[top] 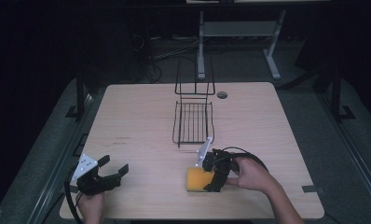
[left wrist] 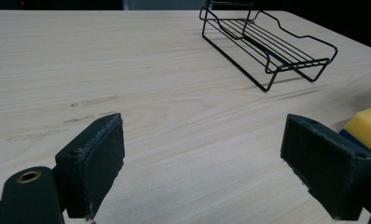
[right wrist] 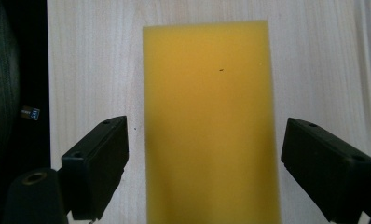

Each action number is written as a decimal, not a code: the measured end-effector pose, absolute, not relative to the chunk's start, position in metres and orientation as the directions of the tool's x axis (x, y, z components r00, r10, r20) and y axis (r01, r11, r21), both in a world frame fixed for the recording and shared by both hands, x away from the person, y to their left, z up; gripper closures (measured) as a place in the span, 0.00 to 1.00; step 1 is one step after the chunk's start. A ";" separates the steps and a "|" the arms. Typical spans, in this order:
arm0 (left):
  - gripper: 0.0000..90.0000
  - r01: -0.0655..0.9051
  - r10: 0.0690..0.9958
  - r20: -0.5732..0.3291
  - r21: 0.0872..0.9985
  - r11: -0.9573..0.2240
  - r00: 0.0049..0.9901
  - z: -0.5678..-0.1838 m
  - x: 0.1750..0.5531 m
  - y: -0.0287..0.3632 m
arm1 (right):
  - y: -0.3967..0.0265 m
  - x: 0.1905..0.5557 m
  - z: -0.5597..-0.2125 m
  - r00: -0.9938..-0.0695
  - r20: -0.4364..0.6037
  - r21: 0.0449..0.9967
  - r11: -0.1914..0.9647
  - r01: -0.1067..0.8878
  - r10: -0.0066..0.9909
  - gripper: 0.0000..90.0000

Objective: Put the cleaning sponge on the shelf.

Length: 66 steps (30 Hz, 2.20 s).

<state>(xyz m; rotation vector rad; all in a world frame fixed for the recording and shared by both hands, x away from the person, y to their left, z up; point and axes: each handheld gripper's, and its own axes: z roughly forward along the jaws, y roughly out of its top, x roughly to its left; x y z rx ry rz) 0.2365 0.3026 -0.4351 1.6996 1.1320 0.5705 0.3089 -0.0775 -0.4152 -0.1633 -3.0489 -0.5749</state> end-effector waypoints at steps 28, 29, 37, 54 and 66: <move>0.14 0.420 0.880 -0.130 0.903 -0.084 0.456 -0.435 0.236 0.304 | -0.059 0.313 -0.439 -0.995 0.066 0.297 0.951 0.091 0.074 0.16; 0.14 0.421 0.880 -0.130 0.903 -0.085 0.456 -0.435 0.236 0.304 | -0.059 0.312 -0.439 -0.995 0.068 0.295 0.951 0.093 0.076 0.16; 0.14 0.420 0.880 -0.133 0.904 -0.081 0.456 -0.435 0.236 0.305 | -0.058 0.312 -0.444 -0.995 0.068 0.287 0.953 0.095 0.078 0.17; 0.14 0.418 0.877 -0.150 0.906 -0.063 0.456 -0.434 0.235 0.306 | -0.059 0.312 -0.445 -0.997 0.046 0.295 0.952 0.079 0.068 0.23; 0.14 0.417 0.878 -0.152 0.907 -0.059 0.455 -0.434 0.235 0.305 | -0.061 0.313 -0.436 -0.997 0.029 0.303 0.950 0.073 0.068 0.24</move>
